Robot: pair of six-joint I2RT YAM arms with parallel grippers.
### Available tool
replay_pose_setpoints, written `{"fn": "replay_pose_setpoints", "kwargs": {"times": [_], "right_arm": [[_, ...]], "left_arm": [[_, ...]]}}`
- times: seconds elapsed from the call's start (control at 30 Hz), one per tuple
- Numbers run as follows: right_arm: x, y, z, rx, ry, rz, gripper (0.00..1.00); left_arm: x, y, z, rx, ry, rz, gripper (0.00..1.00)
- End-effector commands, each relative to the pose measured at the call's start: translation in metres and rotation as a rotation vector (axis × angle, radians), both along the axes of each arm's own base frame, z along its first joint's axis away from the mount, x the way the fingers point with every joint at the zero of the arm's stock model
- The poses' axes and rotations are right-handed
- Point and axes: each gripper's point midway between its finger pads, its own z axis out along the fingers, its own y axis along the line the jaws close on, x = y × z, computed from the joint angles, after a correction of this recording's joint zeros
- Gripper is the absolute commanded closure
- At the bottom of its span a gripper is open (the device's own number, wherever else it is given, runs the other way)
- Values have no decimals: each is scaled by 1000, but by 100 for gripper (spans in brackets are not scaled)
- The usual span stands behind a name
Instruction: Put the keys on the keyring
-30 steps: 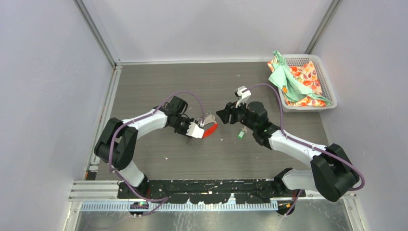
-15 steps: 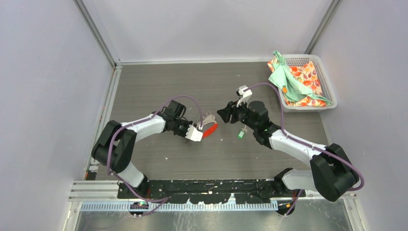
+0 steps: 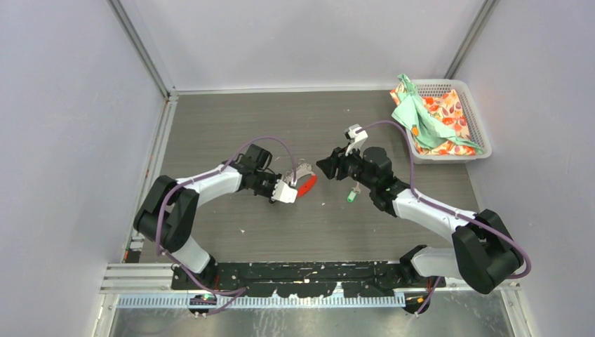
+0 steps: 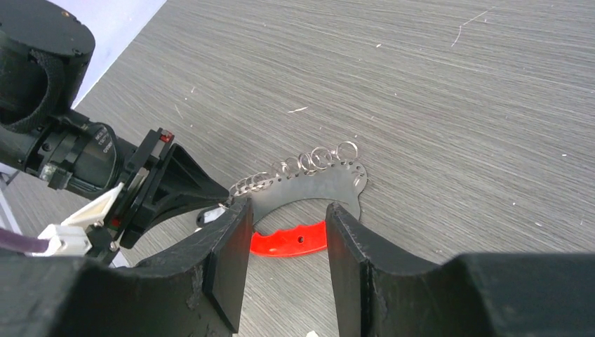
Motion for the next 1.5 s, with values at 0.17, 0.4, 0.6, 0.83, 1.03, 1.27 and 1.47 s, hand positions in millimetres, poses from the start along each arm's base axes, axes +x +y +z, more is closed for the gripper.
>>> {"fn": "replay_pose_setpoints", "kwargs": {"times": [0.17, 0.4, 0.6, 0.83, 1.03, 1.27, 1.47], "right_arm": [[-3, 16, 35, 79, -77, 91, 52], [-27, 27, 73, 128, -144, 233, 51], [-62, 36, 120, 168, -204, 412, 48], [-88, 32, 165, 202, -237, 483, 46], [-111, 32, 187, 372, -166, 529, 41], [-123, 35, 222, 620, -75, 579, 40], [-127, 54, 222, 688, 23, 639, 43]], "left_arm": [[-10, -26, 79, -182, 191, 181, 100], [-24, -36, 139, -334, 217, 215, 100], [-42, -41, 204, -471, 240, 244, 100], [-69, -40, 281, -630, 214, 254, 100], [-85, -33, 319, -719, 170, 267, 100], [-89, -30, 326, -753, 125, 282, 100], [-91, -30, 328, -763, 118, 284, 100]]}}
